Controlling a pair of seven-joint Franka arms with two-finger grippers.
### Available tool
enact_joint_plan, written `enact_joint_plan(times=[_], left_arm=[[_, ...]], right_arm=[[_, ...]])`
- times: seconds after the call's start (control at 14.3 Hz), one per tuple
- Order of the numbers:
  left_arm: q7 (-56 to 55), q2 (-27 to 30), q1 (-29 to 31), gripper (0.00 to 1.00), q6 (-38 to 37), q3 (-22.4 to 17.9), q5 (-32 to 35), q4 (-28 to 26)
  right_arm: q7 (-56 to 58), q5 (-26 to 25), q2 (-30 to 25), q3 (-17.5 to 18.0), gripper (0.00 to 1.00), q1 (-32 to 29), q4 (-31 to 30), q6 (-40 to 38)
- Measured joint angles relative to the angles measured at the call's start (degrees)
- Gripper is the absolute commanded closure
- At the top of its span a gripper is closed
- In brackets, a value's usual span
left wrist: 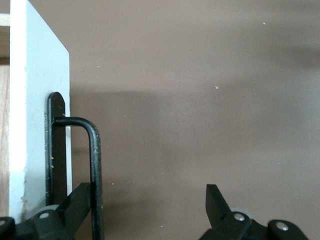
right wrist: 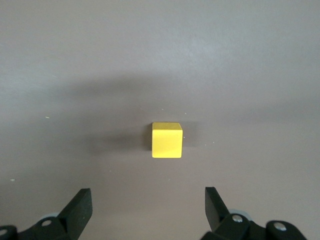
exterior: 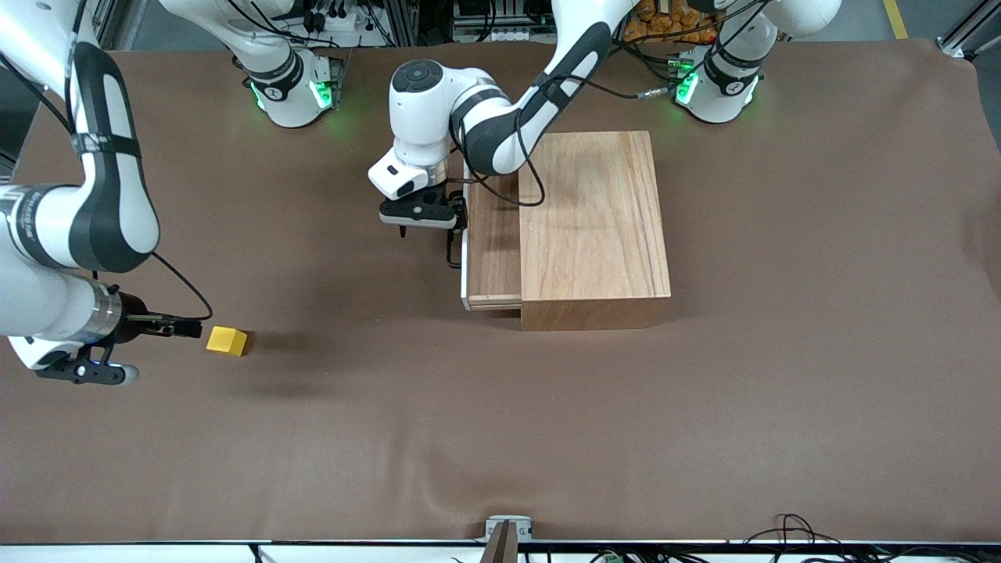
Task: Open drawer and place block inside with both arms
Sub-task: 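Grasp the yellow cube with the right gripper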
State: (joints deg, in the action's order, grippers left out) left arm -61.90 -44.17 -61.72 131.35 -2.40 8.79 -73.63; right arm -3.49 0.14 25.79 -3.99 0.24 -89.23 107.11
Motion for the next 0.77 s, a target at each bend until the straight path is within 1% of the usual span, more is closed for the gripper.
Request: enact_joint_plan(times=[0.35,0.77], left_arm=[[0.15,-0.33,-0.03,0.0,2.73,0.21,0.0,-0.02],[0.15,-0.38,-0.36,0.0,5.77,1.11,0.0,0.29]], right_arm=[[0.01,1.05,3.87,-0.26,0.0,-2.28,-2.36,1.49],[-0.34,1.63,5.7,-0.13,0.0,-2.27,-2.56,2.97]])
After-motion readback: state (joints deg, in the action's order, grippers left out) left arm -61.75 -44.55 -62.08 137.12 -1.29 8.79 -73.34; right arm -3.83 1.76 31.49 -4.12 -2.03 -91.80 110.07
